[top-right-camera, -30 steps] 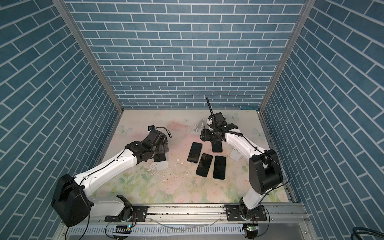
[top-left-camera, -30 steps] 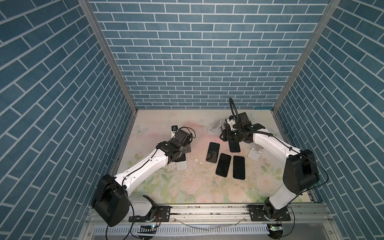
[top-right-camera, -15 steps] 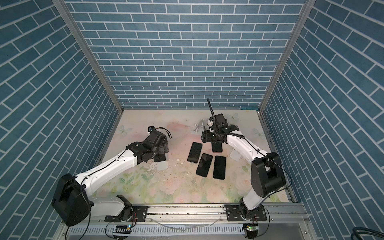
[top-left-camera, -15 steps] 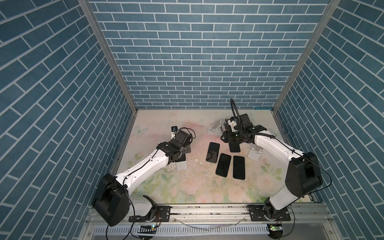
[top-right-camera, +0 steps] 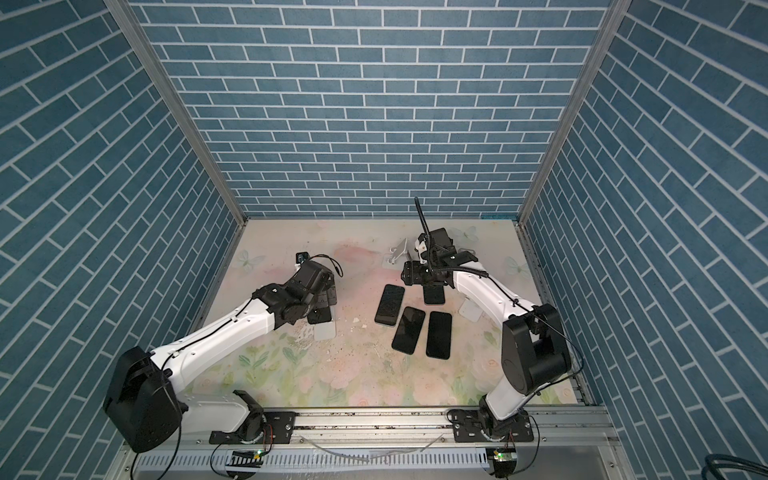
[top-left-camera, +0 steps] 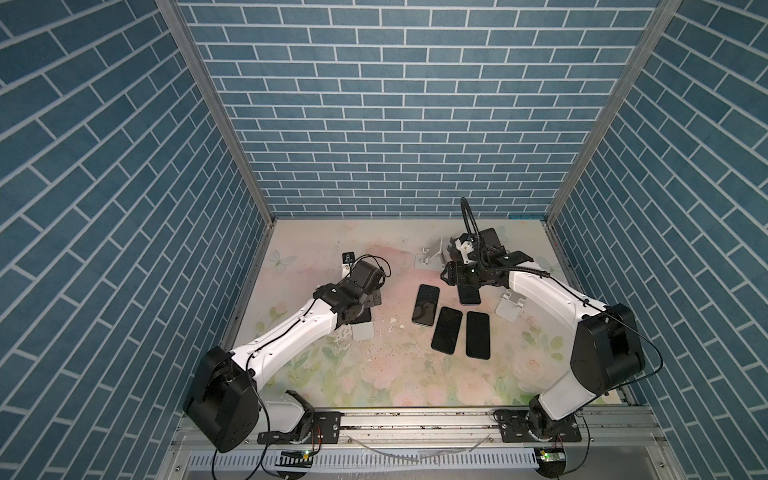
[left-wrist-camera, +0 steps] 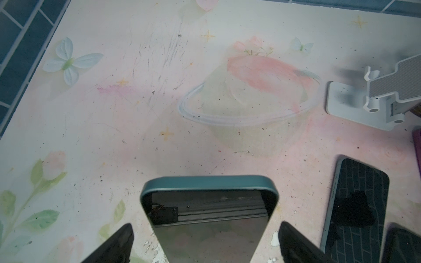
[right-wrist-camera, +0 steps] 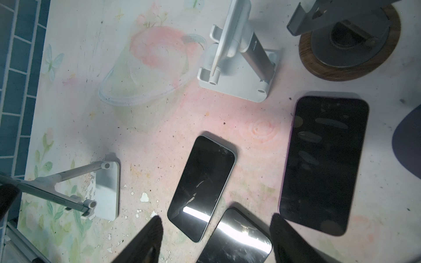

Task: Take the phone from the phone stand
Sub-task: 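Close the left gripper on the teal phone's top edge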

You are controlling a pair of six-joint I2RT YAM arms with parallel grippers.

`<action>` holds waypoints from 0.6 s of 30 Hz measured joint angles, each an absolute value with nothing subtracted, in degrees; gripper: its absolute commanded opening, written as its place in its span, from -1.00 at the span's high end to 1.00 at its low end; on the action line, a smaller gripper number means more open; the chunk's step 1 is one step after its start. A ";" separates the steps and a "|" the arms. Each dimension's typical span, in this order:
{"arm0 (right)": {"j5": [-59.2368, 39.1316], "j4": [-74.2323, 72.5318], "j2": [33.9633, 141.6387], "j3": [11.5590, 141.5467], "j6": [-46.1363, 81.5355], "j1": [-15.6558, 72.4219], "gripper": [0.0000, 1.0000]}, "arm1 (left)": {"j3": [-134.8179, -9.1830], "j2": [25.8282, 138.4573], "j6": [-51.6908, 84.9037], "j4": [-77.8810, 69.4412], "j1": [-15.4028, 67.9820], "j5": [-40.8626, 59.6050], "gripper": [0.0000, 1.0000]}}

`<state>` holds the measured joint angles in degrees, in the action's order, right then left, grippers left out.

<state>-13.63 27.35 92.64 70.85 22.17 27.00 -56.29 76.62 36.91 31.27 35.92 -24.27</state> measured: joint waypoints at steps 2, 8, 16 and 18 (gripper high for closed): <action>-13.69 27.35 92.64 70.52 22.17 27.00 -0.51 | -55.99 76.62 36.91 31.11 35.92 -24.32 -0.99; -13.74 27.33 92.64 70.04 22.20 27.00 -0.51 | -54.54 76.66 36.88 30.13 35.92 -24.34 -0.97; -13.74 27.07 92.64 69.80 22.20 27.00 -0.51 | -51.42 77.49 35.24 25.26 35.94 -24.38 -0.87; -13.72 26.94 92.64 69.80 22.20 27.00 -0.51 | -50.70 77.54 34.87 24.18 35.97 -24.40 -0.82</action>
